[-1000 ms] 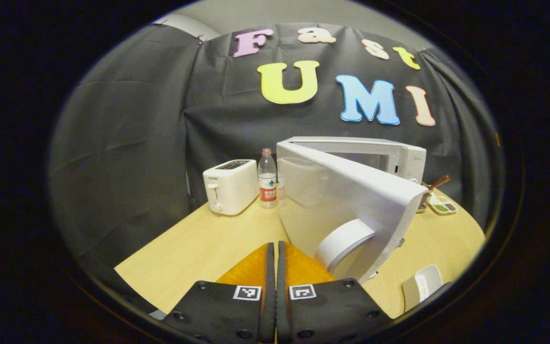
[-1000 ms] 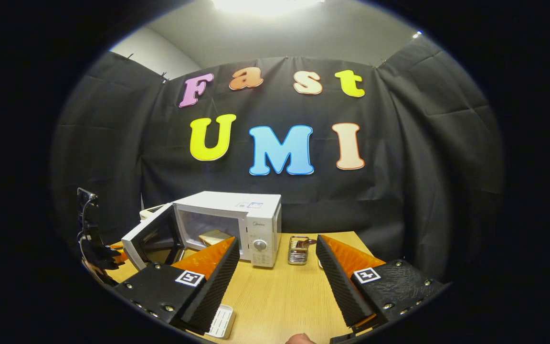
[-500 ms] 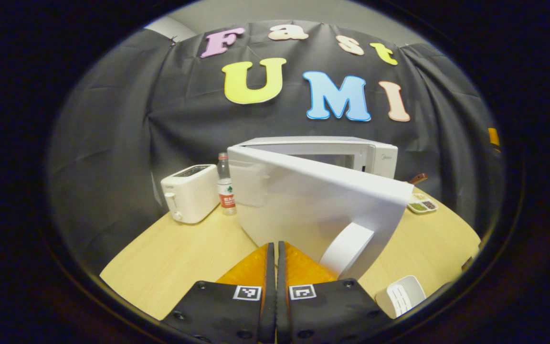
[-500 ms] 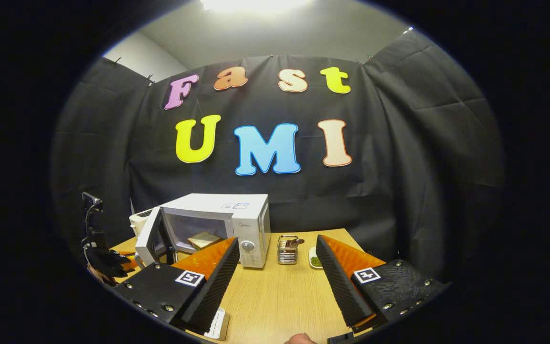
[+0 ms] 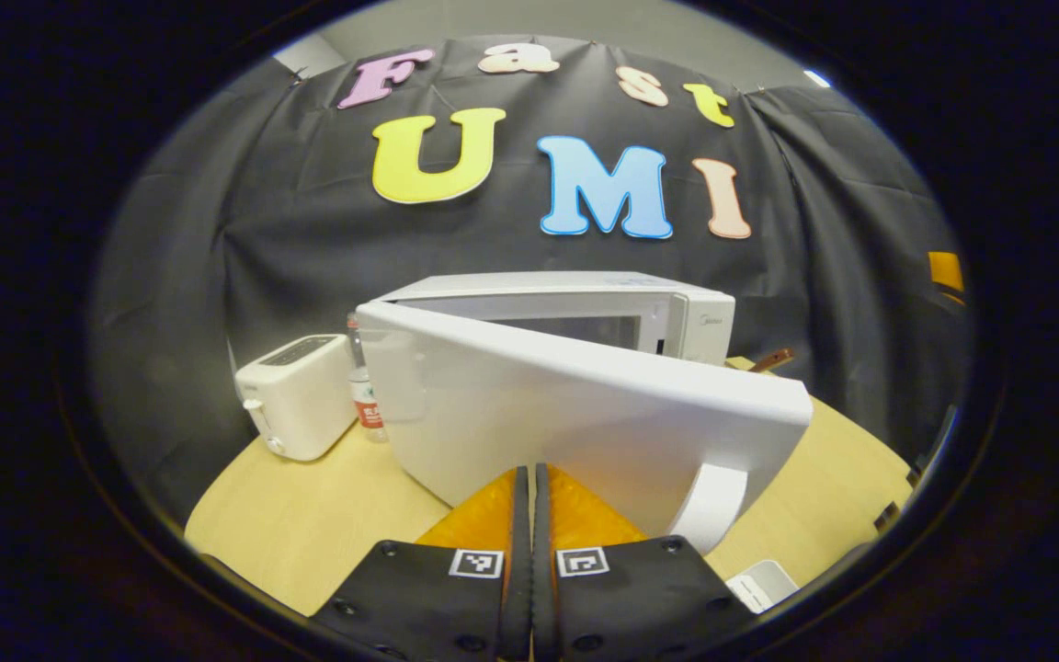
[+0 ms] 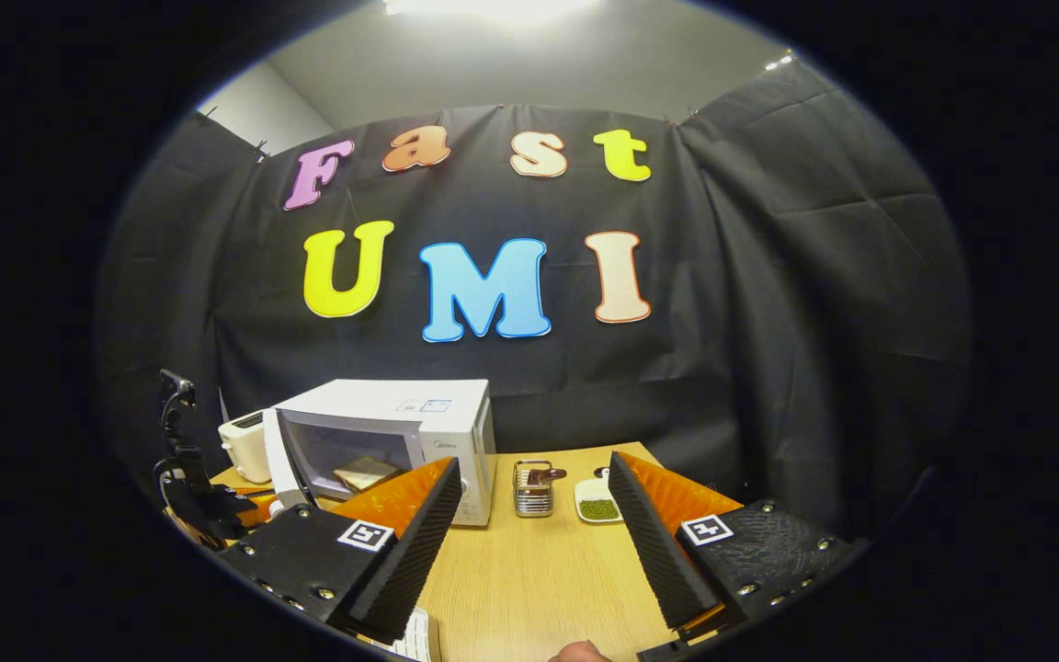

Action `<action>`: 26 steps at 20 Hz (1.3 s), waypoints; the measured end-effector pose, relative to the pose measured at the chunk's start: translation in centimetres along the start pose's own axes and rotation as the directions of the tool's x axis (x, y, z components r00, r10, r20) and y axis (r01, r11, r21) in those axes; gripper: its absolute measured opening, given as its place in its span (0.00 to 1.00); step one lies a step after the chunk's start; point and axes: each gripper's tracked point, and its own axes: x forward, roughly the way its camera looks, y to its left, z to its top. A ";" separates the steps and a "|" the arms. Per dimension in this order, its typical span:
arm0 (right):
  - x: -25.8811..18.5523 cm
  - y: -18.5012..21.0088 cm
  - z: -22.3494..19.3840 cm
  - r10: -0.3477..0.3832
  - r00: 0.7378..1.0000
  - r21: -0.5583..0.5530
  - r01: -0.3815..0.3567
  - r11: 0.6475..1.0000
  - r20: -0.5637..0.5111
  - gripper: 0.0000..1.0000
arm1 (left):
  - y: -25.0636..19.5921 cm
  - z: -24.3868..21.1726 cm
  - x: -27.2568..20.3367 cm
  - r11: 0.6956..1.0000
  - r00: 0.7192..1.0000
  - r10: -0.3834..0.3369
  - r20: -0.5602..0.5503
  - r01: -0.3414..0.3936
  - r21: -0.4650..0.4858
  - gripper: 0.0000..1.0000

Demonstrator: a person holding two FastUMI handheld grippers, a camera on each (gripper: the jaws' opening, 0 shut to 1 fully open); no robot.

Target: Open the microwave oven with the left hand, put the food in, and close the microwave oven.

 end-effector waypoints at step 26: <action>-0.8 -0.6 -1.2 -0.288 0.957 0.008 0.288 0.958 -0.039 0.98 | -2.2 5.2 13.1 0.987 0.986 -0.155 0.062 0.153 0.046 0.07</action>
